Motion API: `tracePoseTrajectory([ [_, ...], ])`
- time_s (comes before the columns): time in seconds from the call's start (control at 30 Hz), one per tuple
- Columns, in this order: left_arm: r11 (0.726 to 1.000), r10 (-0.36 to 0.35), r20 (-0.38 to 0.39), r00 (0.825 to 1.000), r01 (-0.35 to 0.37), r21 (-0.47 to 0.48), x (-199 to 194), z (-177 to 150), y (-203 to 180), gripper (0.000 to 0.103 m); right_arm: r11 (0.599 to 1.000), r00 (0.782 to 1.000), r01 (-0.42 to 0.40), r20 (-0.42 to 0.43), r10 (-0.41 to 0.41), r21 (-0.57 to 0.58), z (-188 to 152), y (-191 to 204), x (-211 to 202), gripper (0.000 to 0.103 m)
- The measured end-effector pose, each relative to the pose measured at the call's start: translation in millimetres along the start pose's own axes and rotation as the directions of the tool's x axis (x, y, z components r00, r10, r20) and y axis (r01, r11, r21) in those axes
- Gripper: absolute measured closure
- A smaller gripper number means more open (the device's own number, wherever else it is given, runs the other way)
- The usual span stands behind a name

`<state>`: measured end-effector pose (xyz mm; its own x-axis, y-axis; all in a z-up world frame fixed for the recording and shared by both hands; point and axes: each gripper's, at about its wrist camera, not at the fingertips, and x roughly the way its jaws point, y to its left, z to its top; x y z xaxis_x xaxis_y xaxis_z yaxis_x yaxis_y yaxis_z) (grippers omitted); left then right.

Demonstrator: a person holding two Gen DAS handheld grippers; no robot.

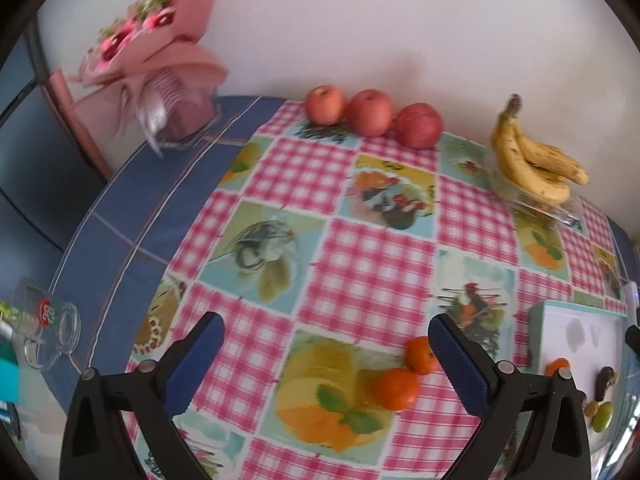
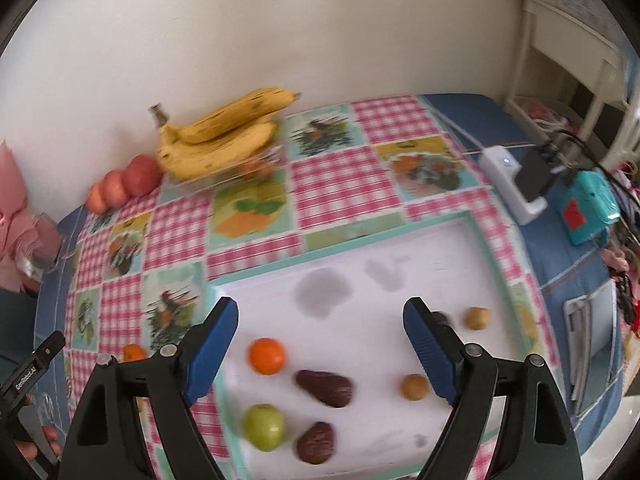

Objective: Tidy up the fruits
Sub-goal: 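Withdraw both open tools from the tray toward the remaining mandarins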

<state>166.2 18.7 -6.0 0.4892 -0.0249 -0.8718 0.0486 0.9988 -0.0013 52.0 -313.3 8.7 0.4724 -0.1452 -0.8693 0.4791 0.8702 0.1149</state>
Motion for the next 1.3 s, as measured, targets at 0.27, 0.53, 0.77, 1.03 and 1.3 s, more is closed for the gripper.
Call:
tracePoseTrajectory([
  [0.27,0.999,0.032,-0.057,0.998,-0.034,-0.033,17.2,-2.6,35.7,0.000,0.994,0.997,-0.048,-0.057,0.042,-0.099,-12.9,68.3,22.0,0.018],
  [0.53,0.997,0.037,-0.089,0.995,-0.043,-0.069,31.0,-4.8,65.5,0.000,0.981,0.993,-0.072,-0.105,0.054,-0.179,-30.4,123.1,42.1,0.018],
  [0.77,0.994,0.078,-0.115,0.990,-0.087,-0.071,41.8,-6.8,86.1,0.000,0.973,0.990,-0.082,-0.132,0.054,-0.215,-40.1,153.8,55.5,0.018],
  [1.03,0.995,0.084,-0.152,0.985,-0.091,-0.041,58.0,-10.0,89.4,0.000,0.963,0.985,-0.088,-0.166,0.047,-0.254,-51.7,182.4,73.8,0.018],
  [1.3,0.995,0.094,-0.171,0.981,-0.099,-0.023,68.9,-11.2,90.6,0.000,0.953,0.980,-0.085,-0.196,0.028,-0.290,-64.9,203.0,91.7,0.018],
])
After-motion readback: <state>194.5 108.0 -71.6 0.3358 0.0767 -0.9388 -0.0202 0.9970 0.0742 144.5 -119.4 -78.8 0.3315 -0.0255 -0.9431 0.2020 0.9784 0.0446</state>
